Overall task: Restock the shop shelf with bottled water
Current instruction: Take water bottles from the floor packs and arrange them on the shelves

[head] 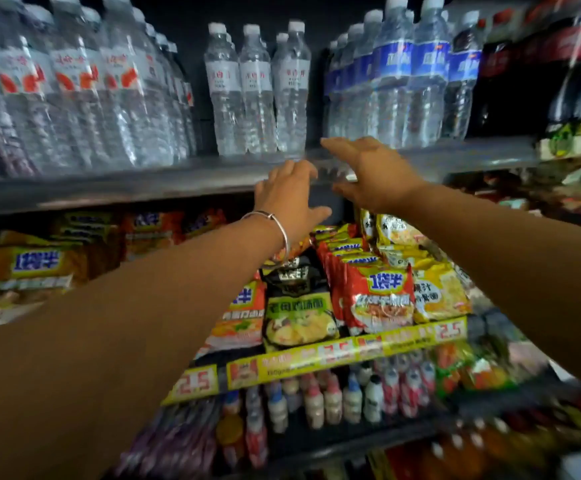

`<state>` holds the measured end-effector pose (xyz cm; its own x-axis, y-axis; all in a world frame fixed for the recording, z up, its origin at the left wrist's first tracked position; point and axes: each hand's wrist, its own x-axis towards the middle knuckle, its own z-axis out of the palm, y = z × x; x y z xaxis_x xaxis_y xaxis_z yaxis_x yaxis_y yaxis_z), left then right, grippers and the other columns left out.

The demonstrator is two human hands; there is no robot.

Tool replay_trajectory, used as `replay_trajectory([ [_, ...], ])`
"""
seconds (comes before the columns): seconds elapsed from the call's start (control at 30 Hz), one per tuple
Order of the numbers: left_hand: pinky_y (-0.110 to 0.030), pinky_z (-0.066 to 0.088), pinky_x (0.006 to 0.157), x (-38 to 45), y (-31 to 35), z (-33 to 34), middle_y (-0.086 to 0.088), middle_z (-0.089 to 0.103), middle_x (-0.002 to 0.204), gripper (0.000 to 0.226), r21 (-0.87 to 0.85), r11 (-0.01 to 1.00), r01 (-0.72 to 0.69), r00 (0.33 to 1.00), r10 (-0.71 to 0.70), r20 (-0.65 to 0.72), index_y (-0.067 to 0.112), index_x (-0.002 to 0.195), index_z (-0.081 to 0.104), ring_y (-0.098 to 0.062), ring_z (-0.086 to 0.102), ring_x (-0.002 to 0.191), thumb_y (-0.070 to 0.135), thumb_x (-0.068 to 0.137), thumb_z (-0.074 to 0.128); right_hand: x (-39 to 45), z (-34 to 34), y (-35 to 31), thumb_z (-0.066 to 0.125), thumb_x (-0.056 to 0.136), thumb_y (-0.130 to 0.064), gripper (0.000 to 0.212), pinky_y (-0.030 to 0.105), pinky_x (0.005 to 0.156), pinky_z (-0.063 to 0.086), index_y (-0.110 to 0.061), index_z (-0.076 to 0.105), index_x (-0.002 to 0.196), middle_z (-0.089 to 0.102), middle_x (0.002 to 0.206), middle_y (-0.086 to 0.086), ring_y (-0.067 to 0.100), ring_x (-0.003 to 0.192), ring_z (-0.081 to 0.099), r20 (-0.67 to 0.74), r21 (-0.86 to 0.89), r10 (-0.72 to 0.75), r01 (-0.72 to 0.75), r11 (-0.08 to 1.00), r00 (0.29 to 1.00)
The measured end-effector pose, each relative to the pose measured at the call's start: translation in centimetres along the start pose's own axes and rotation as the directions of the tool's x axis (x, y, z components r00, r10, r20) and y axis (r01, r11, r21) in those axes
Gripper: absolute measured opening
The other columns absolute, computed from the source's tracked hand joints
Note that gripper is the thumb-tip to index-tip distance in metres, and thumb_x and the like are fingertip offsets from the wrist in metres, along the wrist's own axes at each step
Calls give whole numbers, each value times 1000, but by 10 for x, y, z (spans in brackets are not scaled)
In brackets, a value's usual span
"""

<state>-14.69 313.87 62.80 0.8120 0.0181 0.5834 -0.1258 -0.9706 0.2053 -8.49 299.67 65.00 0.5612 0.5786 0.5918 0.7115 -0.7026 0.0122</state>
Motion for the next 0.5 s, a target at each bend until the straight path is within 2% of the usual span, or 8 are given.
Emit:
replay_trajectory([
  [0.07,-37,32,98,-24,4,25,-4,44,131,58,-12,1000,2,999,-1,48,18,126,44,-25,39,125,37,78,68,-38,23,0,65,84,-20,69,44,101,38,-11,33,144,42,145,13,36,122,44,55,-49,-37,40,998,998],
  [0.2,-38,33,97,-69,8,90,-6,44,129,57,-49,999,6,987,2,158,17,123,45,-26,40,123,36,76,70,-108,78,8,69,80,-23,66,46,90,43,-8,42,139,52,134,16,41,108,53,191,-66,-43,56,996,981],
  [0.33,-38,32,96,-116,3,163,-6,44,128,57,-76,997,11,959,11,283,17,125,43,-27,40,121,34,77,69,-169,139,20,67,84,-25,65,43,91,39,-10,40,141,51,135,16,38,115,48,334,-52,32,-16,999,942],
  [0.5,-37,29,96,-179,-13,267,-4,39,132,55,-82,997,6,895,31,446,18,130,40,-27,37,122,32,82,65,-249,228,31,57,91,-31,61,36,95,32,-17,31,145,47,138,11,30,124,40,548,-36,147,-153,988,823],
])
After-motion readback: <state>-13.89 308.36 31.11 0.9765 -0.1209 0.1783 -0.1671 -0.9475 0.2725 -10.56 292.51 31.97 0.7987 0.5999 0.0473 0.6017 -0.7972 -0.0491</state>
